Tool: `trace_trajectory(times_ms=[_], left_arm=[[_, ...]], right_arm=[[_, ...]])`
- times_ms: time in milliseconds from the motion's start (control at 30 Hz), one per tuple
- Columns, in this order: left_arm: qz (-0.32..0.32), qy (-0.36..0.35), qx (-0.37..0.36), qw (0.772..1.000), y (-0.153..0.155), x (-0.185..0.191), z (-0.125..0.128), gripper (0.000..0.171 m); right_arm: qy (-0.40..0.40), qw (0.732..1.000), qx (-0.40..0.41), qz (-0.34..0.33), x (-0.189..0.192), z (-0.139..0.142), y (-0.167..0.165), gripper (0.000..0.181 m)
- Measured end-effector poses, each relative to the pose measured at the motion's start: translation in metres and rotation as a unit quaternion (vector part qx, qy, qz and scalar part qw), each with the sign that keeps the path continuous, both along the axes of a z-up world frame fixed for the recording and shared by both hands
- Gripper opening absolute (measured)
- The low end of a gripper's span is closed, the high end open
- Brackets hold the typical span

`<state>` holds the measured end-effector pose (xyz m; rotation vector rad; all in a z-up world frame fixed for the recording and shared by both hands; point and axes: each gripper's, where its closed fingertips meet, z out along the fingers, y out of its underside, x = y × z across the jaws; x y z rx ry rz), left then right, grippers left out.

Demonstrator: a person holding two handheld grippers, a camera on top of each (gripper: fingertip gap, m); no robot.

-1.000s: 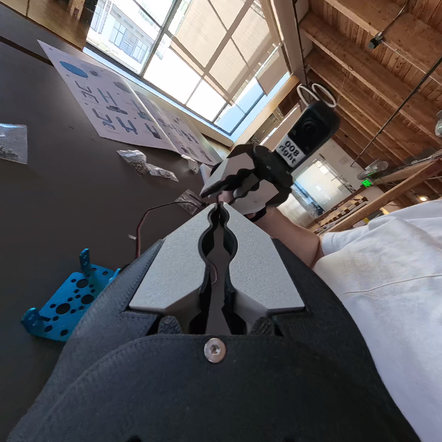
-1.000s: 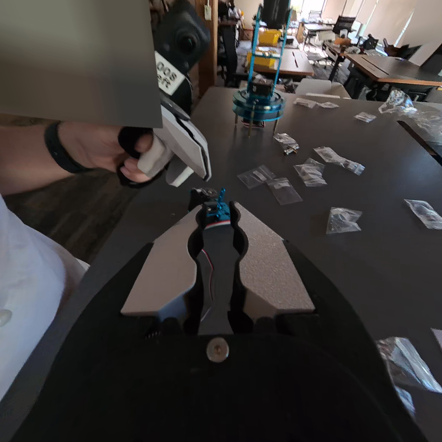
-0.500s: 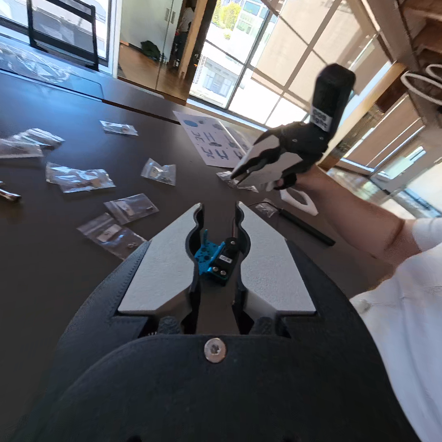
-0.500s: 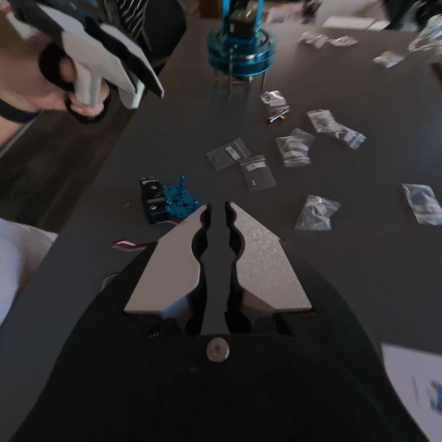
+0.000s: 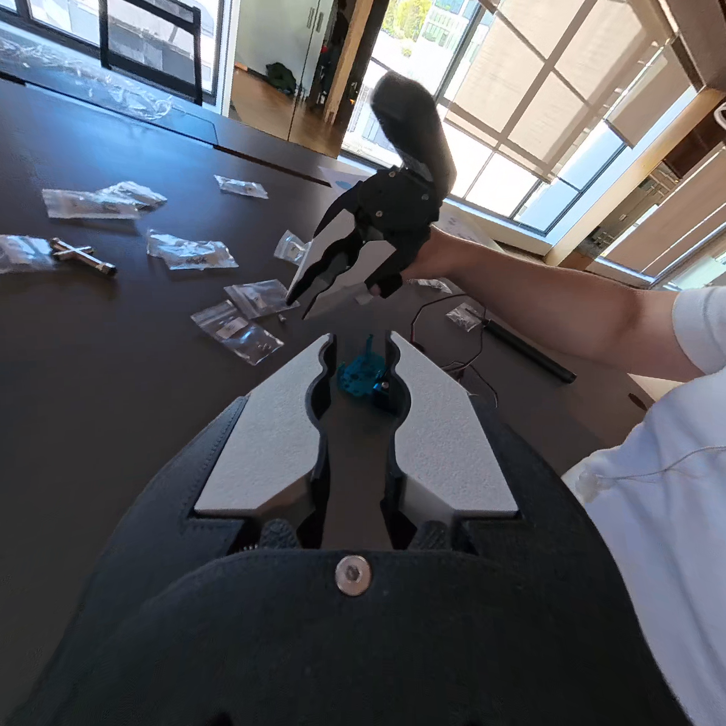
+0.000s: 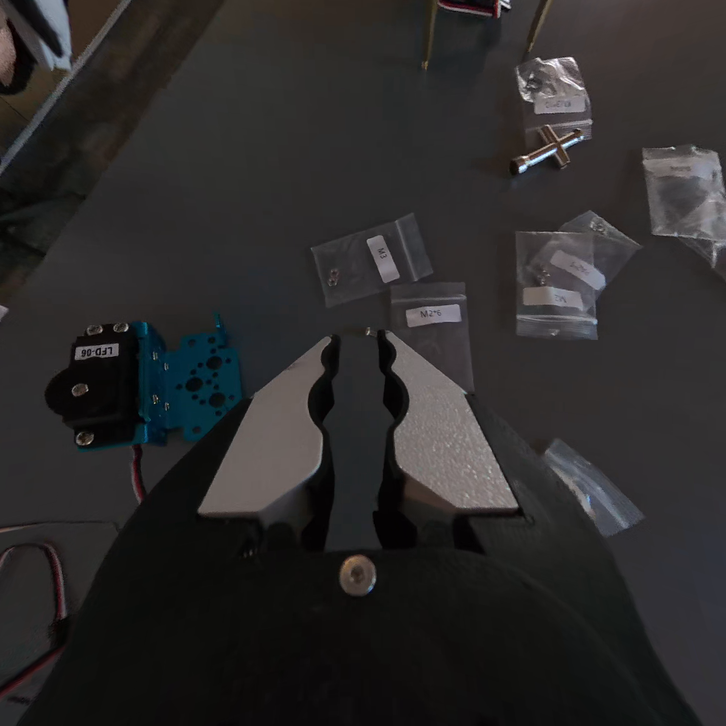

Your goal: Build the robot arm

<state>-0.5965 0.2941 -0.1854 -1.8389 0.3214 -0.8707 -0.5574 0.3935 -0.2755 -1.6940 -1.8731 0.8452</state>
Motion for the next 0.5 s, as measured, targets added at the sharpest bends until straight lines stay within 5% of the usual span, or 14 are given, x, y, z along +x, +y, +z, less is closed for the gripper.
trace_trajectory(times_ms=[200,500], left_arm=[[0.009,-0.013,-0.003,1.000,0.002,-0.017,-0.002,0.023],[0.001,0.001,0.003,1.000,-0.001,-0.020,0.002,0.022]], right_arm=[[-0.020,0.996,0.073,0.050,-0.007,-0.013,0.002,0.016],[-0.052,0.995,0.055,0.071,-0.017,-0.009,0.011,0.014]])
